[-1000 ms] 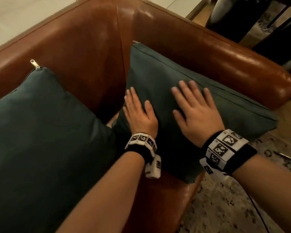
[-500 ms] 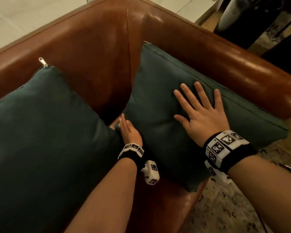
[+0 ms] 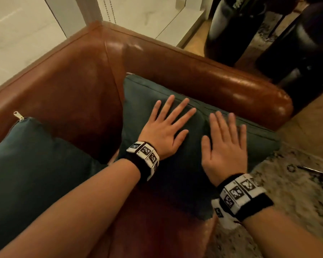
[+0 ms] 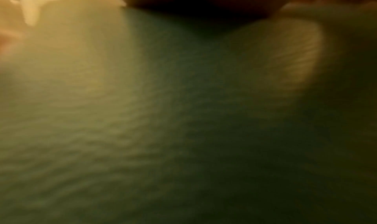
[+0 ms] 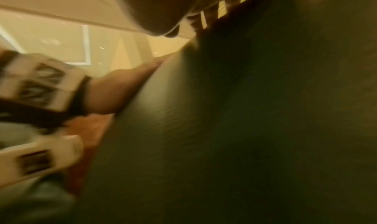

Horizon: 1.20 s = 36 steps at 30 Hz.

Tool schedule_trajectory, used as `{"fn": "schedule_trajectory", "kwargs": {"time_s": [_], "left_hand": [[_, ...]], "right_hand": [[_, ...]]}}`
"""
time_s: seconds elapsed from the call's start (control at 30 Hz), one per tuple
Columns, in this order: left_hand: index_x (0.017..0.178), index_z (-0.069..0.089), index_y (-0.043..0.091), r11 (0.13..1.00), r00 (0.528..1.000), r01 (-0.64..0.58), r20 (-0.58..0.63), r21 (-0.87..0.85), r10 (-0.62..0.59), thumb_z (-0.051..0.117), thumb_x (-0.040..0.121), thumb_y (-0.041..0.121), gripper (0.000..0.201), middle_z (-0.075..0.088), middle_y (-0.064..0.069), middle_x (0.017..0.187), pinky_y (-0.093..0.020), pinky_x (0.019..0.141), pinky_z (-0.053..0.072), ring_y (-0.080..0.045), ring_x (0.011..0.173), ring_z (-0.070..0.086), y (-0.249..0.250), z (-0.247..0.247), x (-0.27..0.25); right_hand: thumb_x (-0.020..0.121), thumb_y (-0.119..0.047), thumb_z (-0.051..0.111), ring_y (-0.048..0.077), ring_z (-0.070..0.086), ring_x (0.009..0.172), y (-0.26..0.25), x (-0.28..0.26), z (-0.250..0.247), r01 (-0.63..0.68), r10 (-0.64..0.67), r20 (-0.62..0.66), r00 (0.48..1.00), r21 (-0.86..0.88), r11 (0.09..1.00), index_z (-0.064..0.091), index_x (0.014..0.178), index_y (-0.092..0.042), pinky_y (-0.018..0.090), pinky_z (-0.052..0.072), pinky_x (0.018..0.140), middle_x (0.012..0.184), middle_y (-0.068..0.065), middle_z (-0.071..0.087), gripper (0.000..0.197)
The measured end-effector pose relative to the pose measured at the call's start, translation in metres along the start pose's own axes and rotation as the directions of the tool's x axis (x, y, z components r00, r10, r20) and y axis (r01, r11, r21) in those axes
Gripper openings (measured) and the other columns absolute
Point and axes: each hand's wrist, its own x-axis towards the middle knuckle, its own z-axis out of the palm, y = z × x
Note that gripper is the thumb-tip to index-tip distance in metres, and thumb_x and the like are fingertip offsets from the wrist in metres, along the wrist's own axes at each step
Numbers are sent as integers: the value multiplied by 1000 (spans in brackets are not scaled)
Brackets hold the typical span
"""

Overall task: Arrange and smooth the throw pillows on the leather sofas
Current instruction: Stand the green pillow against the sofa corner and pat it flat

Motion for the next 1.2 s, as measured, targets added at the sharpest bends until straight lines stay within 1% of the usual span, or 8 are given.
{"fn": "schedule_trajectory", "kwargs": {"time_s": [0.1, 0.27, 0.33, 0.5, 0.77, 0.9, 0.97, 1.2], "left_hand": [[156, 16, 33, 987, 987, 163, -13, -17, -163, 25, 99, 43, 58, 11, 0, 165, -48, 123, 7, -26, 153, 5, -40, 2, 4], [157, 10, 28, 883, 884, 468, 44, -42, -466, 15, 98, 42, 61, 4, 4, 166, -50, 122, 0, -17, 153, 0, -89, -10, 7], [158, 10, 22, 890, 892, 451, 22, -62, -451, 17, 98, 43, 64, 1, 1, 166, -50, 123, -2, -26, 152, -5, -65, -20, 13], [155, 23, 29, 997, 994, -58, 88, -43, 61, 23, 100, 40, 57, 24, 4, 162, -49, 122, 6, -23, 151, 15, 3, -17, 46], [156, 13, 32, 885, 878, 452, 121, 115, -464, 9, 98, 49, 61, 3, -1, 166, -53, 121, -6, -33, 151, -11, -101, -35, 19], [156, 20, 26, 998, 994, 69, 80, 3, -69, 22, 98, 42, 61, 16, -2, 164, -51, 122, 5, -30, 152, 7, -20, -31, 31], [154, 29, 26, 994, 986, -107, 125, -7, 107, 26, 98, 40, 58, 28, 0, 161, -50, 121, 13, -27, 150, 21, 3, -19, 31], [157, 8, 35, 956, 948, 289, 122, 56, -294, 12, 99, 48, 59, 7, 5, 166, -48, 122, -2, -25, 153, -4, -93, -33, 10]], "right_hand": [[101, -48, 25, 17, 8, 152, -15, 14, 14, 163, -157, 80, 984, -62, 985, 18, 156, -31, 47, 2, 122, 164, -6, 16, 58], [99, -53, 9, 15, -2, 152, 69, -2, 5, -162, 166, 43, 985, -72, 984, 13, 157, -26, 39, -4, 123, 165, -7, 10, 64], [100, -51, 9, 17, -5, 152, 61, -3, -2, -228, 230, 37, 972, -55, 972, 14, 157, -24, 41, -6, 122, 165, -6, 10, 63], [101, -44, 18, 17, 6, 152, -5, 27, 5, 16, -16, 56, 998, -9, 1000, 16, 156, -26, 46, 0, 122, 163, -6, 16, 58], [100, -49, 8, 14, -10, 151, 82, -10, -2, -277, 285, 63, 956, -106, 955, 8, 157, -27, 49, -5, 121, 165, -8, 2, 61], [101, -44, 17, 16, 0, 152, 6, 10, -3, -60, 60, -6, 998, 51, 997, 13, 157, -22, 45, -2, 122, 164, -5, 8, 60], [100, -44, 22, 18, 10, 152, -12, 18, 8, 48, -49, 20, 999, 47, 998, 21, 156, -21, 45, 3, 122, 163, -3, 17, 60], [101, -45, 16, 19, 3, 152, 75, 1, 0, -111, 112, 12, 994, -76, 991, 16, 157, -22, 40, -2, 123, 165, 0, 13, 60]]}}
